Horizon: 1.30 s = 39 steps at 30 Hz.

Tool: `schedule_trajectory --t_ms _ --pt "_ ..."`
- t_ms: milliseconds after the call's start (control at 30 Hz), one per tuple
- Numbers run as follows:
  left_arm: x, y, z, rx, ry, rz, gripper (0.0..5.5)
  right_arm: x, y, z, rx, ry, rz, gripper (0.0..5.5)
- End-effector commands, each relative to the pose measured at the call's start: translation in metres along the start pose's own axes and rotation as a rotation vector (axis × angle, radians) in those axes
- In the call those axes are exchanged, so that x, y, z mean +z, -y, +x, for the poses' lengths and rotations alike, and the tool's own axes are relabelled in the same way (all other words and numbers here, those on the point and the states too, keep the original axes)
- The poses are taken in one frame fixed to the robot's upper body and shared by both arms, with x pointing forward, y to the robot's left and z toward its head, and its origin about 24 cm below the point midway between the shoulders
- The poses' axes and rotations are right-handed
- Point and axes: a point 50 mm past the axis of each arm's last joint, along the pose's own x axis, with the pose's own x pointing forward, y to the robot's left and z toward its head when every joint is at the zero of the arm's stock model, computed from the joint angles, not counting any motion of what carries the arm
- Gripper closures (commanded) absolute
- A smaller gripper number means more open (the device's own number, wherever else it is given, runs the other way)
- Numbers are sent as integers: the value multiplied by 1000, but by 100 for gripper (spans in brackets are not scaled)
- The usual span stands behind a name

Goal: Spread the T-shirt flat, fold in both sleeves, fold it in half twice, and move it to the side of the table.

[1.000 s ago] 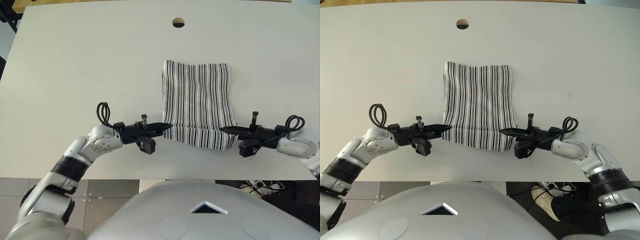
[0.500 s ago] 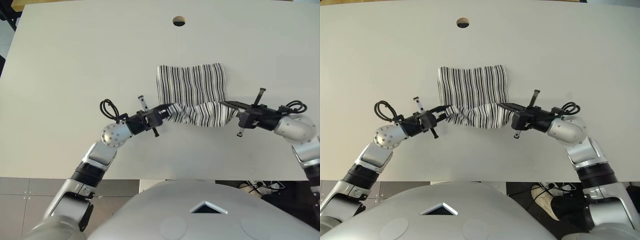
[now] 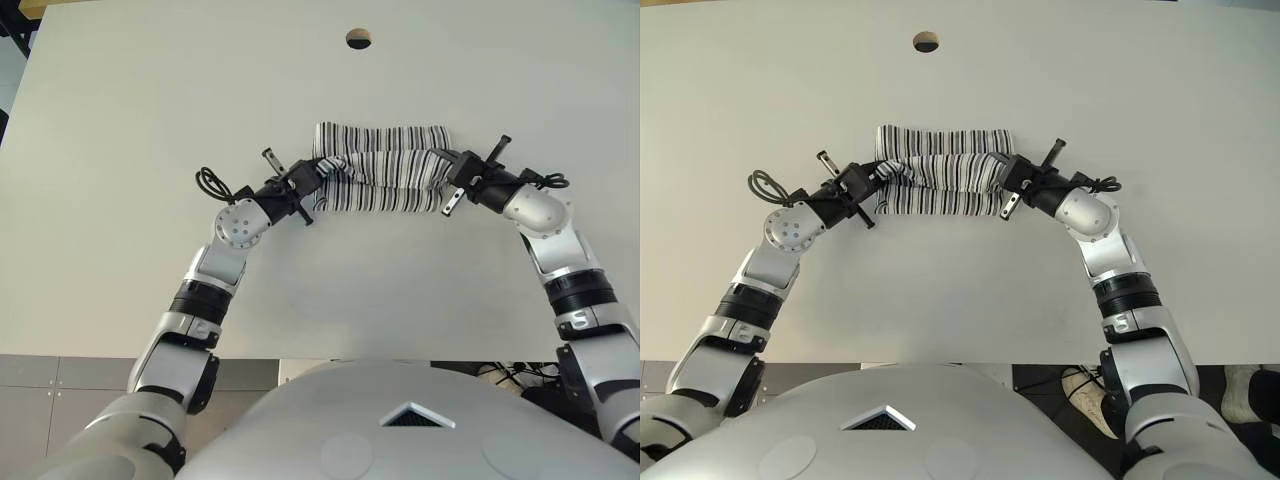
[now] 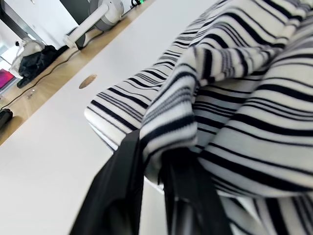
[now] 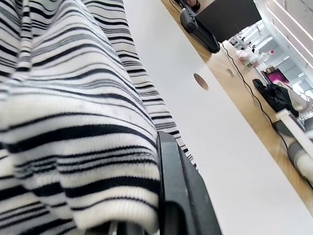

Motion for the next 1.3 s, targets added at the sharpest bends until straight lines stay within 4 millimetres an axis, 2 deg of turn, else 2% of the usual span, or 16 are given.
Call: schedule_trajectory --t_ms 33,300,600,733,833,900,967,1067,1200,1300 --pt "-4 -1 9 13 -10 -13 430 -1 12 11 -59 -20 -34 498" --pt "16 -18 19 115 122 -153 317 2 22 22 -138 6 2 365" --pt "14 -32 30 168 102 -227 181 2 41 26 -176 17 106 218" --pt "5 -46 38 253 20 -235 123 2 52 37 -221 -24 169 218" --pt "-13 -63 31 399 -83 -251 63 7 58 41 -294 18 214 218" --pt "-27 -73 17 500 -122 -291 35 21 50 41 -284 129 222 218" --pt "-35 -75 6 552 -118 -335 3 33 31 46 -211 194 216 218" --pt "-41 -70 -3 599 -84 -388 3 40 4 58 -86 192 262 218" --pt "-27 -70 -15 703 134 -500 3 17 -13 79 8 -3 483 218" --pt "-19 -67 -21 741 217 -555 3 2 -17 85 25 -147 639 218"
